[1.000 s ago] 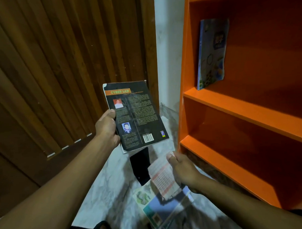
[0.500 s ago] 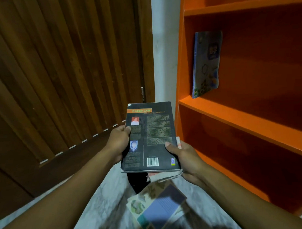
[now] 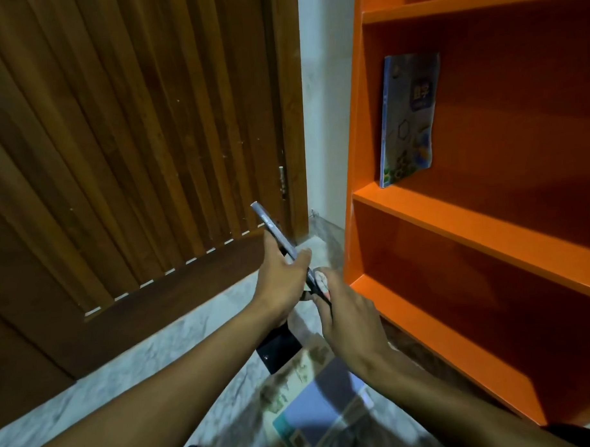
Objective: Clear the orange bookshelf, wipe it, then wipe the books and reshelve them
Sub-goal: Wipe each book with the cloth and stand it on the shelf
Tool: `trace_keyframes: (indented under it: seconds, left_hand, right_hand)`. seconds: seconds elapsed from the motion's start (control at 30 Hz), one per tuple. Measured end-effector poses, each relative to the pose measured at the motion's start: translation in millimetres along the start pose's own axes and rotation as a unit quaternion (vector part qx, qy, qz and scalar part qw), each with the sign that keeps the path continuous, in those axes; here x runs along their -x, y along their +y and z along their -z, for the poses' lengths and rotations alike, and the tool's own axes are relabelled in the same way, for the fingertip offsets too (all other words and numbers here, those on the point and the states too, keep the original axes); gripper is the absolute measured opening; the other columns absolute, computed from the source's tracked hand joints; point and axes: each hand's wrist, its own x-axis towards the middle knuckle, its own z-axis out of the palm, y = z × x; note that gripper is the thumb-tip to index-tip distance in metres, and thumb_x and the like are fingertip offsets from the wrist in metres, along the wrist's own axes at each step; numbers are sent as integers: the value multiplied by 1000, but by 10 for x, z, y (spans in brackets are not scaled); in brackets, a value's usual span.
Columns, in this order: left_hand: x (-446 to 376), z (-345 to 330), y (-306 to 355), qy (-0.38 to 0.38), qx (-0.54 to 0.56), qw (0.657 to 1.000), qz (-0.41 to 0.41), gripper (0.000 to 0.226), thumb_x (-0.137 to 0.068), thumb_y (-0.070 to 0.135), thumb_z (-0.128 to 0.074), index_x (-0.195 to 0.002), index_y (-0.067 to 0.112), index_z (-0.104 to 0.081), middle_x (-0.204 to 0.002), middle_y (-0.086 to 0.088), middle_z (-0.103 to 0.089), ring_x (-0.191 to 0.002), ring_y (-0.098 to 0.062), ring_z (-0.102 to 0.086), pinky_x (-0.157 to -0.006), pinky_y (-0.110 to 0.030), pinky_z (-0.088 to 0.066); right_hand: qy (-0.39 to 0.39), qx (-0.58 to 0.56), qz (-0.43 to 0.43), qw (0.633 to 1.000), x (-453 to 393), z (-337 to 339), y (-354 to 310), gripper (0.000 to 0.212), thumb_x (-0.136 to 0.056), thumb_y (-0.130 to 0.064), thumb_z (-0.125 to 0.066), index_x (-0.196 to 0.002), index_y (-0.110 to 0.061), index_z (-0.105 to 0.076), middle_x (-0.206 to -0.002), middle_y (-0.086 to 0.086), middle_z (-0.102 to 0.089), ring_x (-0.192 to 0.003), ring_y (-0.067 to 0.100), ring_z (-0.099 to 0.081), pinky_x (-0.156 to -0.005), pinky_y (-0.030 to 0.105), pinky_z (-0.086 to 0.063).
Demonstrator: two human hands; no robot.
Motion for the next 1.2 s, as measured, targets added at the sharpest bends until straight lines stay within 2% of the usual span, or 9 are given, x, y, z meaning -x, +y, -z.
trace_keyframes:
  seconds: [0.2, 0.33, 0.4, 0.5, 0.63, 0.77, 0.9, 1.1, 1.2]
  left_hand:
    - [-50, 81, 36, 102, 47, 994, 14, 32, -102, 8, -49, -129, 24, -43, -123, -4, -63, -110, -24, -65, -96, -51, -55]
    - [-83, 171, 130, 104, 105, 989, 14, 28, -105, 9, -44, -126, 28, -43, -116, 0, -63, -102, -18, -66, -85, -39, -58]
    - [-97, 227, 145, 90, 101, 991, -1, 29, -106, 11, -44, -131, 27, -45, -113, 2, -65, -98, -13, -67, -75, -32, -58]
    - [-97, 348, 160, 52, 16, 998, -41, 35, -107, 18, -42, -141, 27, -42, -114, 6, -63, -99, -9, -67, -70, -24, -56]
    - [-34, 469, 138, -12, -70, 995, -74, 40, -106, 20, -43, -145, 28, -38, -120, 7, -62, -101, -10, -68, -65, -18, -56]
    - [95, 440, 110, -78, -58, 994, -55, 40, -105, 20, -45, -145, 27, -41, -123, 6, -65, -97, -6, -72, -64, -18, -57]
    - [175, 349, 144, -128, 9, 991, -46, 39, -105, 15, -45, -142, 24, -46, -113, 1, -72, -92, -13, -74, -64, -23, -57]
    - [139, 330, 281, -89, 113, 988, -53, 31, -105, 11, -42, -125, 30, -57, -101, 2, -76, -86, -17, -75, -67, -30, -61]
    - [28, 436, 304, -25, 148, 988, -30, 28, -106, 14, -43, -124, 29, -60, -110, -3, -73, -95, -21, -74, -72, -35, -61]
  right_hand:
    - [-42, -92, -19, 995, 6, -18, 51, 52, -91, -51, -54, -140, -34, -46, -138, -14, -55, -126, 4, -48, -103, 31, -42]
    - [-23, -92, 15, 995, -30, -53, 117, 44, -95, -44, -46, -138, -40, -52, -143, -22, -51, -136, -1, -38, -111, 39, -34]
    - [10, -142, 1, 990, -66, -7, 89, 36, -100, -39, -42, -130, -34, -61, -134, -16, -61, -128, 2, -50, -104, 37, -41]
    - [45, -352, -157, 922, -235, 221, 20, 32, -105, -36, -42, -114, -17, -66, -104, 7, -72, -92, 7, -68, -76, 25, -56]
    - [149, -451, -316, 821, -451, 470, 161, 31, -105, -40, -38, -101, -20, -62, -99, 7, -72, -90, 23, -72, -82, 48, -60]
    - [220, -299, -194, 908, -513, 568, 294, 30, -104, -46, -41, -100, -26, -63, -102, -7, -68, -97, 4, -64, -88, 28, -52]
    - [117, -134, -85, 980, -541, 511, 323, 34, -105, -32, -43, -138, -35, -48, -154, -5, -41, -147, 9, -26, -121, 36, -19]
    - [41, -228, -25, 972, -331, 297, 200, 37, -102, -26, -48, -138, -31, -55, -151, -7, -47, -140, 15, -43, -116, 44, -35]
    - [-4, -228, 8, 974, -192, 164, 159, 37, -101, -24, -48, -137, -33, -55, -148, -11, -49, -141, 10, -41, -115, 32, -37]
